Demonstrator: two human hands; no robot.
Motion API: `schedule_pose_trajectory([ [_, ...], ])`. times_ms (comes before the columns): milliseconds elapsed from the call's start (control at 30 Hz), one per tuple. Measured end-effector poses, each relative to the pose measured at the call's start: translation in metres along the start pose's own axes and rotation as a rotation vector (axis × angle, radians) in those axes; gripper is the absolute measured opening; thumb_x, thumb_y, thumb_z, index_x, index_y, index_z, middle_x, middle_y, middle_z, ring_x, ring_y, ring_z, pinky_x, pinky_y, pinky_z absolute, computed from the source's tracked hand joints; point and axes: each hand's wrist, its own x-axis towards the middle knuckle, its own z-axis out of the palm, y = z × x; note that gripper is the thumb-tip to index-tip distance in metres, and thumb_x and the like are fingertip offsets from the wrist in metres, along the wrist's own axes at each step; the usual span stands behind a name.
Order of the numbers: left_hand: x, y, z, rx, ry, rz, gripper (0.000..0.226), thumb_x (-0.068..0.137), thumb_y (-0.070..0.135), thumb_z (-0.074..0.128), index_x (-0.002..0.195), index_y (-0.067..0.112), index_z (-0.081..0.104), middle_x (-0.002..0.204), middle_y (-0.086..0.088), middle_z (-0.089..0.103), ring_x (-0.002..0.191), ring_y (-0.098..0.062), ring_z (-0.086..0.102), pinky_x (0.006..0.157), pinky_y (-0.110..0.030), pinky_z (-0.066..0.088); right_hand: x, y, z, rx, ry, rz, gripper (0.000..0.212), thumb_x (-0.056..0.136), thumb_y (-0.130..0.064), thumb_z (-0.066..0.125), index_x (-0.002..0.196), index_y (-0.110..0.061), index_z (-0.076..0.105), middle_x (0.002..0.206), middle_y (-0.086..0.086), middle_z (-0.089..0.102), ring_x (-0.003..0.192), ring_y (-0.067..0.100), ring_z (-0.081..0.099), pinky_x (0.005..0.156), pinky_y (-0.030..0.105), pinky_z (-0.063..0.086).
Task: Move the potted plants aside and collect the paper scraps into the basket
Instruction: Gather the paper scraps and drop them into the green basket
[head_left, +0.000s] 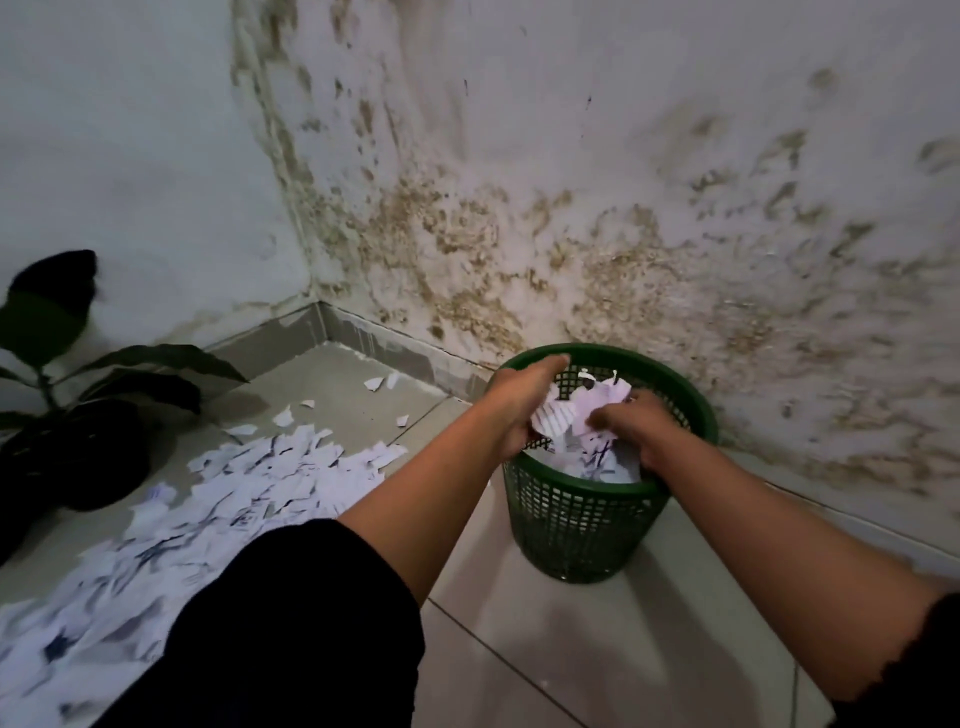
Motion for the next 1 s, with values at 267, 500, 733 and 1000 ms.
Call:
schedule_pose_trajectory([
  [267, 0.031, -0.012, 0.001, 0.116, 0.019, 0.024, 0.099, 0.051, 0.077, 0.055, 0.131, 0.02, 0.043, 0.117, -0.011, 0.062, 0.108, -0.032, 0.058, 0.096, -0.05, 0.045, -0.009, -0.006, 0.001, -0.232, 0.108, -0.032, 0.063, 0.082, -0.013, 0.067, 0.139, -0.008, 0.041, 0.136, 0.017, 0.049, 0.122, 0.033, 0.049, 0.098, 0.037, 0.044],
  [500, -0.026, 0.004, -0.065, 0.24, 0.132, 0.281, 0.018, 0.095, 0.022, 0.051, 0.109, 0.012, 0.05, 0.101, -0.01, 0.061, 0.09, -0.022, 0.062, 0.082, -0.035, 0.054, -0.043, -0.029, 0.045, -0.416, 0.079, -0.34, 0.043, 0.084, -0.02, 0.063, 0.125, -0.016, 0.052, 0.127, 0.012, 0.054, 0.113, 0.029, 0.053, 0.09, 0.032, 0.044],
  [733, -0.063, -0.054, -0.218, 0.846, 0.351, 0.226, 0.023, 0.09, 0.023, 0.057, 0.11, 0.013, 0.054, 0.1, -0.011, 0.065, 0.084, -0.024, 0.063, 0.071, -0.029, 0.044, -0.124, -0.032, 0.148, -0.759, -0.043, -0.9, 0.051, 0.084, -0.028, 0.059, 0.132, -0.023, 0.044, 0.13, 0.011, 0.043, 0.118, 0.028, 0.045, 0.099, 0.042, 0.043],
  [1000, -0.171, -0.199, -0.324, 1.665, -0.324, -0.094, 0.04, 0.092, 0.041, 0.052, 0.115, 0.009, 0.05, 0.119, -0.014, 0.054, 0.111, -0.03, 0.051, 0.086, -0.033, 0.039, -0.224, 0.106, 0.243, -1.329, -1.004, -1.136, 0.075, 0.085, -0.041, 0.063, 0.147, -0.028, 0.024, 0.155, 0.017, 0.009, 0.136, 0.037, 0.025, 0.107, 0.046, 0.033],
])
